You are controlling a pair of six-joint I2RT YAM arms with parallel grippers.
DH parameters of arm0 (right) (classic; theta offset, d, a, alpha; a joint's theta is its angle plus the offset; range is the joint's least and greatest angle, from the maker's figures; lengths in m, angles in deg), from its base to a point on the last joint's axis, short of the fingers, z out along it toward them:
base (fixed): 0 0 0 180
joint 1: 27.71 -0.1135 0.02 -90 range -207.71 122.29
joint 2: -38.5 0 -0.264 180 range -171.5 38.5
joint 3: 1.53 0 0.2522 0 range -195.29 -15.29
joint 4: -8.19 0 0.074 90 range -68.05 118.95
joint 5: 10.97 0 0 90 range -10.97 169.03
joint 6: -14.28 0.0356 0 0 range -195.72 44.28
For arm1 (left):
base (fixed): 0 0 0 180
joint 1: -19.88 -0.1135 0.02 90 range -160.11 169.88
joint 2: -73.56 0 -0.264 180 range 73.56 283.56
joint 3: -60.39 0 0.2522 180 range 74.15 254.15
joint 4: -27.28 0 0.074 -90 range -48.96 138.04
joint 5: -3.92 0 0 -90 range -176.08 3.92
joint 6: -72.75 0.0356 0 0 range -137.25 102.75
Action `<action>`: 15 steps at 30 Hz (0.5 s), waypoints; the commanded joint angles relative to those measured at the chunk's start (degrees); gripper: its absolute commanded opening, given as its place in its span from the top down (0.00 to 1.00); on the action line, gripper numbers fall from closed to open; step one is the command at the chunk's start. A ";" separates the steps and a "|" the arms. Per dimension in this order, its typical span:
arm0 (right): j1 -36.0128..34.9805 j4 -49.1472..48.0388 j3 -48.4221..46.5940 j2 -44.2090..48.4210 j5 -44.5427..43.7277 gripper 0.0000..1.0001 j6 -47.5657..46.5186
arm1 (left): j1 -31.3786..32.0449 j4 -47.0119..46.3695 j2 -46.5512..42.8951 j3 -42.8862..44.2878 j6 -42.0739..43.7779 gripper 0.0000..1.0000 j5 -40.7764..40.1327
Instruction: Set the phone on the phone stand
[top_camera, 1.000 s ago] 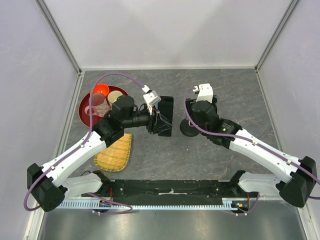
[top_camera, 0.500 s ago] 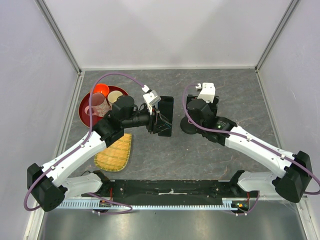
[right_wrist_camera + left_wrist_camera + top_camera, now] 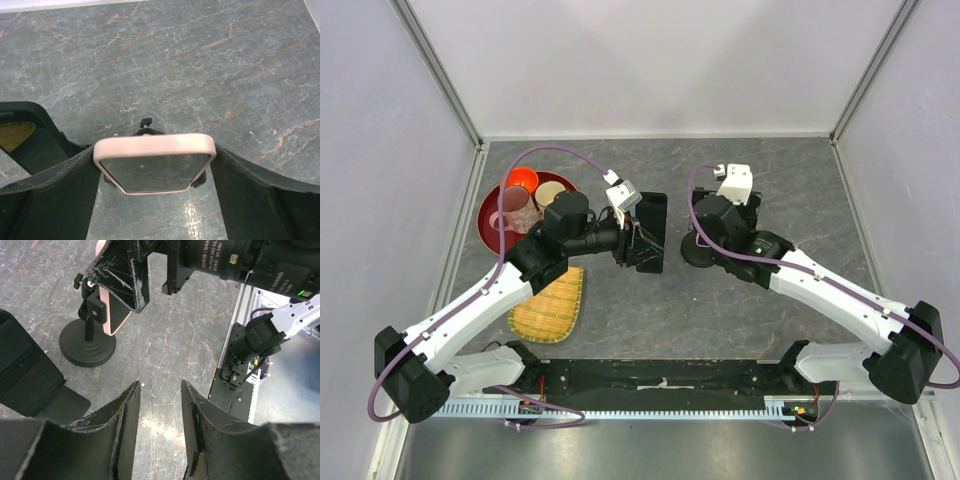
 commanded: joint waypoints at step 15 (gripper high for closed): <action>-0.15 13.90 -6.97 20.64 11.67 0.02 -5.21 | 0.14 -3.02 -5.53 -2.67 3.98 0.55 -4.40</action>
